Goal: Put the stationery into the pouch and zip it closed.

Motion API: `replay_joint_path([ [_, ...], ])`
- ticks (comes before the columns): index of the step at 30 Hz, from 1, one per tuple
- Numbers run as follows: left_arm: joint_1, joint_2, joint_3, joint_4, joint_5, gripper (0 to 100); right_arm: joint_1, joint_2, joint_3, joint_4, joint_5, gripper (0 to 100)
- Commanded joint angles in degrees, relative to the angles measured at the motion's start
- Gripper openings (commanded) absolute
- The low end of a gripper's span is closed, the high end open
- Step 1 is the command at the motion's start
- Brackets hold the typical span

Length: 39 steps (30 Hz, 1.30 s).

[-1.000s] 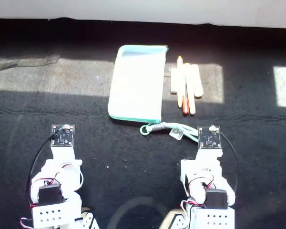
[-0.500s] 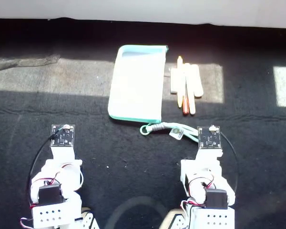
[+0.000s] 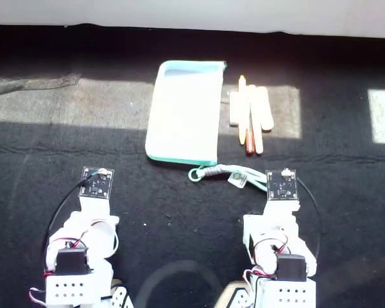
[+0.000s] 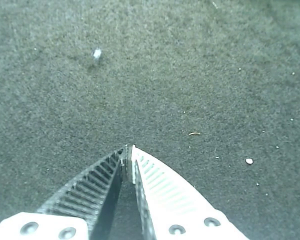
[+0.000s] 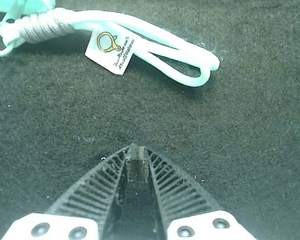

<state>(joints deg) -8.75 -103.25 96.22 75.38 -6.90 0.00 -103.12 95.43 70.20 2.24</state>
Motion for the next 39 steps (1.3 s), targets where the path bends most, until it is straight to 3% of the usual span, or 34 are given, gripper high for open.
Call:
replay_joint_path([
  [1, 1.01, -0.40, 1.01, 0.53, 0.26, 1, -0.84, -0.13, 8.13, -1.01, -0.09, 1.3],
  [7, 1.01, -0.40, 1.01, 0.53, 0.26, 1, -8.40, -0.13, 2.68, -5.05, -0.09, 1.3],
  [13, 1.01, -0.40, 1.01, 0.53, 0.26, 1, -18.42, 0.57, -13.93, 0.57, -0.18, 1.3],
  [21, 1.01, -0.40, 1.01, 0.53, 0.26, 1, -20.18, 4.62, -33.63, 2.59, -0.18, 1.4],
  [27, 0.75, -0.40, 1.01, 0.53, 0.26, 1, -21.41, 30.81, -56.13, 4.97, -0.62, 1.4],
  [33, 0.66, -0.40, 1.01, 0.53, 0.26, 1, -21.41, 62.90, -75.56, 23.34, 0.00, 1.6],
  [35, 0.57, -0.40, 1.01, 0.53, 0.18, 1, -21.41, 72.48, -76.70, 26.33, 3.96, 5.0],
  [39, 0.57, -0.40, 1.01, 0.53, 0.09, 1, -21.58, 88.57, -78.20, 25.10, 20.40, 16.0],
])
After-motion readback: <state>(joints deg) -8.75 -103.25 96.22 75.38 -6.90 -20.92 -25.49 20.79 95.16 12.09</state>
